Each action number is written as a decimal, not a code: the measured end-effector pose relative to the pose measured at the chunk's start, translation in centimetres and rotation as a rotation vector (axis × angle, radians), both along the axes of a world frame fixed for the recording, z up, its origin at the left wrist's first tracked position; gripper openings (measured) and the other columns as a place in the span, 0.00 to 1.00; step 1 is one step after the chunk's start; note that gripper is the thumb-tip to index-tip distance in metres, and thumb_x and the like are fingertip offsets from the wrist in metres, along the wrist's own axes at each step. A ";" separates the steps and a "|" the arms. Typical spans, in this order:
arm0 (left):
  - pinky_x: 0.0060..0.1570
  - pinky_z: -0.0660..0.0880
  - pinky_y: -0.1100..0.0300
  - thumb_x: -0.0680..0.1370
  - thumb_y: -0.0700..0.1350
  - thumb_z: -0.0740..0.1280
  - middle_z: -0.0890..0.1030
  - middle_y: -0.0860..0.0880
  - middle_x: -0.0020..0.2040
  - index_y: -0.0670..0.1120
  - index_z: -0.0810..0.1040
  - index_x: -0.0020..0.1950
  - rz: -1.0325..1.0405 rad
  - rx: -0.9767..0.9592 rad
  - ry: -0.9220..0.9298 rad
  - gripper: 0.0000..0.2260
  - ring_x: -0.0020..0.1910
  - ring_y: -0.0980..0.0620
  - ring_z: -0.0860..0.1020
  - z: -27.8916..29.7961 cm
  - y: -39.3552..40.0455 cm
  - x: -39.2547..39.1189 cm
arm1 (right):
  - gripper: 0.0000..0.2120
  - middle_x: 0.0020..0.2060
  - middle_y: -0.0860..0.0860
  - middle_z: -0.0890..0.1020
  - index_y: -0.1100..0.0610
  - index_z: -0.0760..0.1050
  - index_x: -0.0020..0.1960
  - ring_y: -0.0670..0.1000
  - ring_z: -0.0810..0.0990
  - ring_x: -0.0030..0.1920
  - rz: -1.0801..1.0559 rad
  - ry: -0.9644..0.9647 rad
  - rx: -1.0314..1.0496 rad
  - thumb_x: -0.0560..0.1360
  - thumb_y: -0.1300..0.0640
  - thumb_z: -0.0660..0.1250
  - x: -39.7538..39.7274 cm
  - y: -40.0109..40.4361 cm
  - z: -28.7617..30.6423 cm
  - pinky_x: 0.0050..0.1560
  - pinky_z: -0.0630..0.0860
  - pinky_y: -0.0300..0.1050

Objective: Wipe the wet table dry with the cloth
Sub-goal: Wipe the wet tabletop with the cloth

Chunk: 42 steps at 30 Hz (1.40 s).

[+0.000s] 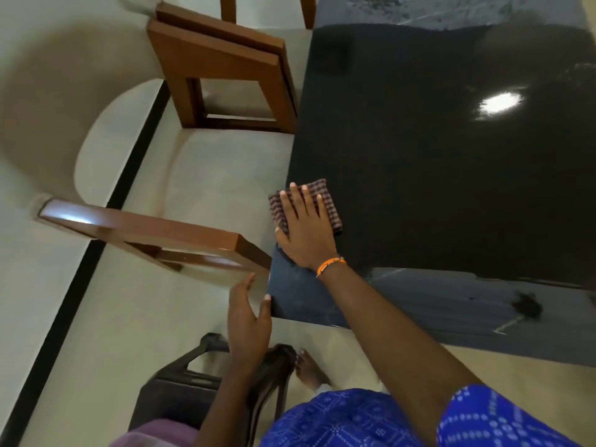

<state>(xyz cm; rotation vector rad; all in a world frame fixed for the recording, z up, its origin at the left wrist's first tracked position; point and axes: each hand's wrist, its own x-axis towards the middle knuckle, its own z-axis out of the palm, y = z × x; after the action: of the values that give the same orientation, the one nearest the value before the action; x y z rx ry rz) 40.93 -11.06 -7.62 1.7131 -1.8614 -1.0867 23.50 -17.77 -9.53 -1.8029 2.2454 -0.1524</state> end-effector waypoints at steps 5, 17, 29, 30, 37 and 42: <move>0.51 0.67 0.78 0.73 0.44 0.70 0.72 0.59 0.61 0.52 0.67 0.67 -0.171 0.184 0.156 0.24 0.58 0.67 0.70 -0.1 0.2 1.2 | 0.32 0.77 0.55 0.50 0.55 0.48 0.77 0.57 0.47 0.77 0.036 0.038 0.012 0.78 0.45 0.54 -4.9 -6.6 0.2 0.75 0.42 0.55; 0.49 0.68 0.77 0.66 0.47 0.75 0.73 0.65 0.57 0.58 0.69 0.64 -0.186 0.170 0.204 0.29 0.56 0.70 0.71 -2.3 -0.3 2.1 | 0.31 0.78 0.56 0.47 0.56 0.45 0.77 0.57 0.44 0.77 0.000 0.060 0.041 0.80 0.44 0.51 -4.0 -5.6 0.7 0.75 0.41 0.56; 0.48 0.78 0.61 0.74 0.33 0.66 0.82 0.55 0.50 0.54 0.78 0.52 0.031 0.402 0.453 0.17 0.52 0.59 0.80 -2.3 2.1 2.8 | 0.30 0.77 0.50 0.54 0.49 0.53 0.76 0.52 0.49 0.77 0.185 -0.042 -0.023 0.77 0.41 0.53 7.1 10.5 0.2 0.76 0.43 0.56; 0.52 0.77 0.61 0.74 0.32 0.65 0.80 0.57 0.53 0.53 0.76 0.57 0.072 0.415 0.437 0.18 0.54 0.59 0.78 -2.7 2.3 2.7 | 0.30 0.77 0.50 0.54 0.48 0.53 0.76 0.51 0.49 0.77 0.186 -0.041 -0.030 0.77 0.41 0.53 6.1 11.0 0.1 0.76 0.43 0.55; 0.46 0.76 0.64 0.76 0.35 0.63 0.81 0.53 0.54 0.59 0.74 0.58 0.353 0.642 0.689 0.20 0.54 0.55 0.80 -3.2 4.0 1.1 | 0.33 0.77 0.50 0.55 0.48 0.51 0.77 0.53 0.53 0.77 -0.166 0.074 0.006 0.74 0.41 0.50 -5.7 18.0 0.1 0.74 0.46 0.52; 0.47 0.75 0.57 0.78 0.35 0.57 0.78 0.43 0.57 0.49 0.68 0.67 0.556 0.827 0.962 0.19 0.55 0.47 0.78 -3.3 3.5 0.8 | 0.33 0.76 0.58 0.58 0.55 0.55 0.76 0.60 0.57 0.75 -0.498 0.126 0.007 0.74 0.41 0.47 -10.1 22.2 0.6 0.73 0.54 0.59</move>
<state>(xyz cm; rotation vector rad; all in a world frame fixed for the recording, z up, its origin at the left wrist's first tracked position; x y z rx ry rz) 41.72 -7.57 -10.96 1.4312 -0.3200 -2.0405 13.40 4.40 -8.93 -1.2444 2.7382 -0.1231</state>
